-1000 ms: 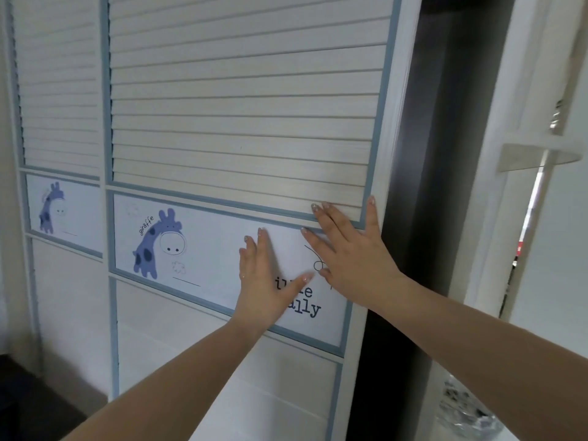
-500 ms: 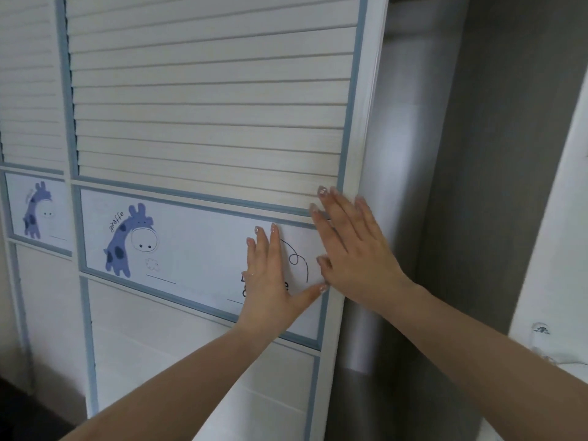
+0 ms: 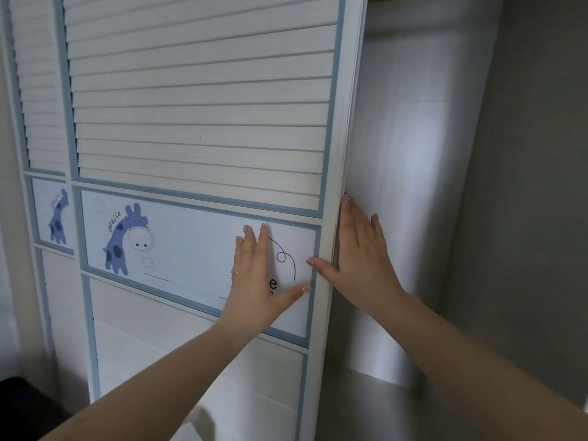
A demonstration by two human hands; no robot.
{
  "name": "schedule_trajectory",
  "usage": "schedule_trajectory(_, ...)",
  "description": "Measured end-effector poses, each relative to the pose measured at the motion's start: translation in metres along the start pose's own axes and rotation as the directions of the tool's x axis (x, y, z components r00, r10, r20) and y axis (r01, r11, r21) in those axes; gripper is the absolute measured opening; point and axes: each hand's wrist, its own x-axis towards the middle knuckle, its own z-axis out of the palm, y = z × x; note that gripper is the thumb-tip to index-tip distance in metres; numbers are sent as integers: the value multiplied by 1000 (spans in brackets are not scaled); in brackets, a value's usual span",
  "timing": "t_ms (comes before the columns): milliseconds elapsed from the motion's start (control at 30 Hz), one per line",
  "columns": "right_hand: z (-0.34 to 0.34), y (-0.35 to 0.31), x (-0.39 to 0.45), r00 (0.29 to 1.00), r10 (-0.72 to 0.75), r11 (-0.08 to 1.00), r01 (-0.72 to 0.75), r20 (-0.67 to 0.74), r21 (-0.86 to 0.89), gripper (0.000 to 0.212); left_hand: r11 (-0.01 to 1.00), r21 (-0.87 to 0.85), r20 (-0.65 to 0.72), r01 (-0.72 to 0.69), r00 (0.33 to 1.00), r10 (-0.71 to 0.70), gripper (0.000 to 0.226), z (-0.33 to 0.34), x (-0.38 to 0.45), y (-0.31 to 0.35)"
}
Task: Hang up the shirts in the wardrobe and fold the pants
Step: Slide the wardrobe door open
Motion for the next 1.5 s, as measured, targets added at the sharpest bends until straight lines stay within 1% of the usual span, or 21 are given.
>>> schedule_trajectory(167, 15, -23, 14, 1000, -13, 997, 13, 1, 77, 99, 999, 14, 32, -32, 999, 32, 108, -6, -6, -16)
schedule_trajectory(367, 37, -44, 32, 999, -40, 987, 42, -15, 157, 98, 998, 60, 3, 18, 1000, -19, 102, -8, -5, -31)
schedule_trajectory(467, 51, -52, 42, 999, -51, 966, 54, -18, 253, 102, 995, 92, -17, 47, 999, -46, 99, -13, 0, -43)
schedule_trajectory(567, 66, -58, 51, 999, -51, 918, 53, -16, 393, 106, 991, 114, -24, 70, 997, -68, 101, -21, 5, -56)
schedule_trajectory(700, 91, -68, 64, 999, -8, 845, -13, 37, 534, 106, 989, 118, -9, 87, 996, -86, 98, -31, 8, -70)
schedule_trajectory(833, 110, -82, 79, 998, -42, 818, 2, 55, 575, 101, 979, 146, 2, 140, 990, -141, 97, -38, 12, -76)
schedule_trajectory(933, 122, -90, 89, 996, -81, 791, 41, 38, 610, 100, 968, 175, -36, 182, 983, -178, 97, -40, 20, -79)
schedule_trajectory(1067, 131, -100, 97, 995, -95, 755, 51, 32, 653, 102, 961, 173, -55, 216, 976, -209, 97, -44, 22, -84)
schedule_trajectory(1200, 142, -112, 107, 993, -117, 691, 58, 32, 721, 100, 948, 157, -73, 276, 961, -267, 95, -52, 26, -90)
schedule_trajectory(1333, 152, -123, 115, 990, -137, 582, 45, 43, 812, 99, 937, 125, -100, 326, 944, -315, 91, -58, 27, -95)
schedule_trajectory(1500, 166, -137, 123, 989, -135, 517, 14, 66, 856, 102, 921, 149, -145, 359, 930, -339, 86, -62, 30, -102)
